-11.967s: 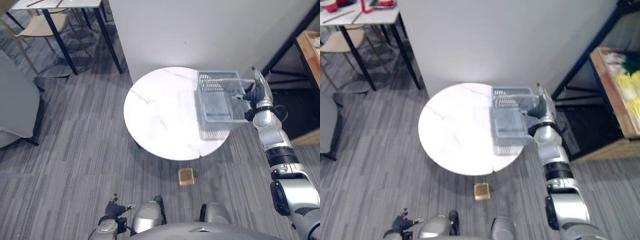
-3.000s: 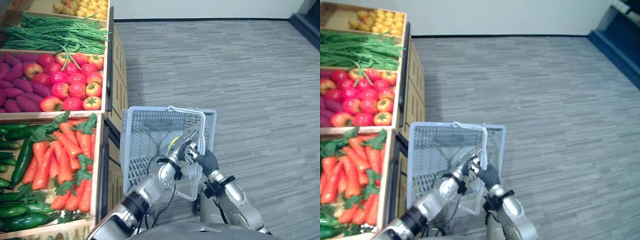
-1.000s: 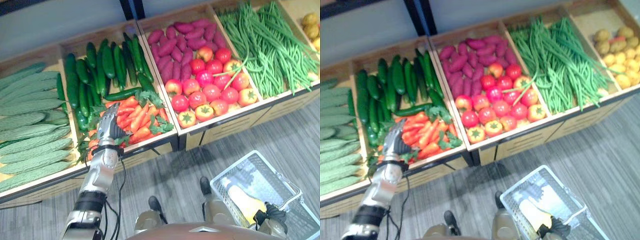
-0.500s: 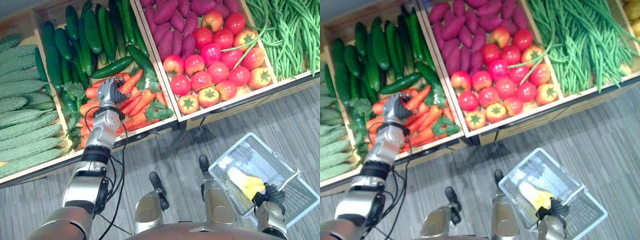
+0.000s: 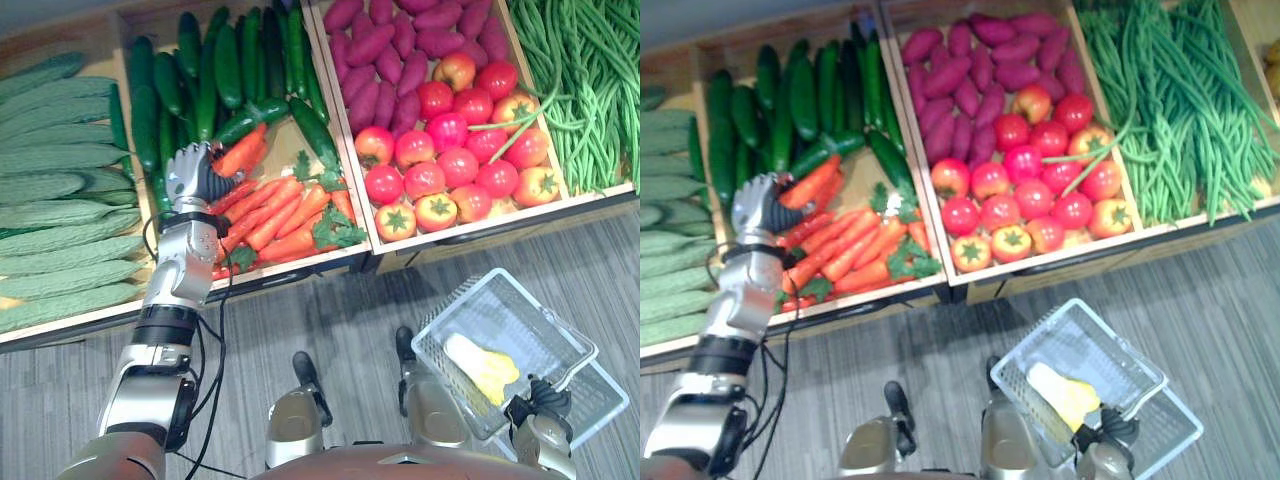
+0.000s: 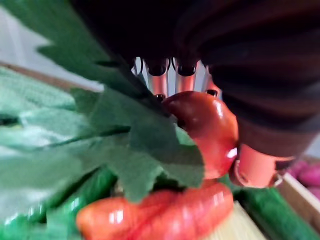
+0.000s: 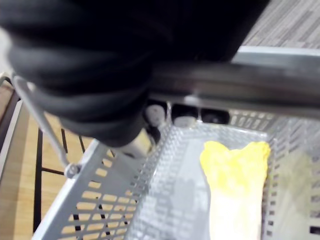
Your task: Pick vegetable in the basket
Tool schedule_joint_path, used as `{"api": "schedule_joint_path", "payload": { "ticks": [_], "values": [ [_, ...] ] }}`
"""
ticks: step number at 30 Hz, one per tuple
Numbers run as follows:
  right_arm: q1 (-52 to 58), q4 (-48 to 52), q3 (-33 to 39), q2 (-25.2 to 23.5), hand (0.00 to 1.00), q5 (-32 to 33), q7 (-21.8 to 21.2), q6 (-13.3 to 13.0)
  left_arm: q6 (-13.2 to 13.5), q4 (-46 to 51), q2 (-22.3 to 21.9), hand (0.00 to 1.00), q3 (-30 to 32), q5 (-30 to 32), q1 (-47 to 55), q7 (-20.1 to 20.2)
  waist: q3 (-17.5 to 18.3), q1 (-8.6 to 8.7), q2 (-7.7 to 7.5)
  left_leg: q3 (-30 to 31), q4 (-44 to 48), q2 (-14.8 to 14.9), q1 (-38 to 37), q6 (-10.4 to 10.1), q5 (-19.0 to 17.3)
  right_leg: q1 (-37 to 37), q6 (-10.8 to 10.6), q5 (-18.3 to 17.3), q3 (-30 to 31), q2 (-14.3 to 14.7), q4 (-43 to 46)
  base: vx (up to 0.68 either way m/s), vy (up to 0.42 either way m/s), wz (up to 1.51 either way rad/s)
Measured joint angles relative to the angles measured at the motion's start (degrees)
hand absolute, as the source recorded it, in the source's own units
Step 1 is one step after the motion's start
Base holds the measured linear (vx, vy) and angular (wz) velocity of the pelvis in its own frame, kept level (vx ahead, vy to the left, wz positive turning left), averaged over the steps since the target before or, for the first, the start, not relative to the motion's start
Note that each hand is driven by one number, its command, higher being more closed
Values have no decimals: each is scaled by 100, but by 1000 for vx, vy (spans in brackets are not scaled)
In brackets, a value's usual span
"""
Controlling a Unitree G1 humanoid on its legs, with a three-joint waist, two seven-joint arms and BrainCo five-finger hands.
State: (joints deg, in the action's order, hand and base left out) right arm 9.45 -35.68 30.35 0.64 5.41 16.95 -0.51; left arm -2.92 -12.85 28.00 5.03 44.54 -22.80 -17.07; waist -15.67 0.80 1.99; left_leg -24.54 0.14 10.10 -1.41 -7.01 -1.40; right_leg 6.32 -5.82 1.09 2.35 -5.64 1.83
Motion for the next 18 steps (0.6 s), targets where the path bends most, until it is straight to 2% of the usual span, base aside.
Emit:
{"api": "schedule_joint_path", "payload": {
  "ticks": [5,8,12,14,16,17,18],
  "values": [
    [1,-470,41,-2,100,0,-46,2,7,98,-24,100,-1,5,435,-165,393,47,-3,70,-112,-97,-174,28,17,-137,-10,-40,2,-36,-5,-16,3,1],
    [9,-593,70,-2,100,1,-52,5,18,107,-54,100,-1,17,685,-167,436,139,-5,153,-169,-148,-330,67,44,-300,-19,-45,-29,-77,-23,-35,10,8],
    [55,-728,135,-1,100,1,-53,8,101,309,-142,100,-33,15,922,-165,642,148,-35,169,-327,-211,-359,92,115,-293,-45,-30,-23,-105,-69,-34,1,3],
    [54,-782,205,-2,100,3,-49,14,109,476,-316,100,-182,-16,943,-168,692,151,-38,199,-420,-242,-364,105,168,-298,-59,-17,-28,-126,-97,-17,0,10],
    [48,-747,215,-5,100,8,-46,17,230,767,-503,100,-526,-148,1100,-160,695,160,-42,197,-412,-257,-366,108,172,-286,-66,-13,-6,-139,-82,1,6,-3],
    [35,-657,175,-13,100,9,-42,37,281,963,-631,100,-684,-246,1250,-157,694,173,-47,124,-394,-258,-379,101,164,-245,-72,-7,56,-132,-64,-11,6,-59],
    [-31,-371,-65,-19,100,9,-7,78,440,1292,-918,100,-836,-439,1601,-150,695,178,-49,-168,-322,-203,-395,71,86,-2,-58,1,61,-105,58,-26,-10,-93]
  ]
}}
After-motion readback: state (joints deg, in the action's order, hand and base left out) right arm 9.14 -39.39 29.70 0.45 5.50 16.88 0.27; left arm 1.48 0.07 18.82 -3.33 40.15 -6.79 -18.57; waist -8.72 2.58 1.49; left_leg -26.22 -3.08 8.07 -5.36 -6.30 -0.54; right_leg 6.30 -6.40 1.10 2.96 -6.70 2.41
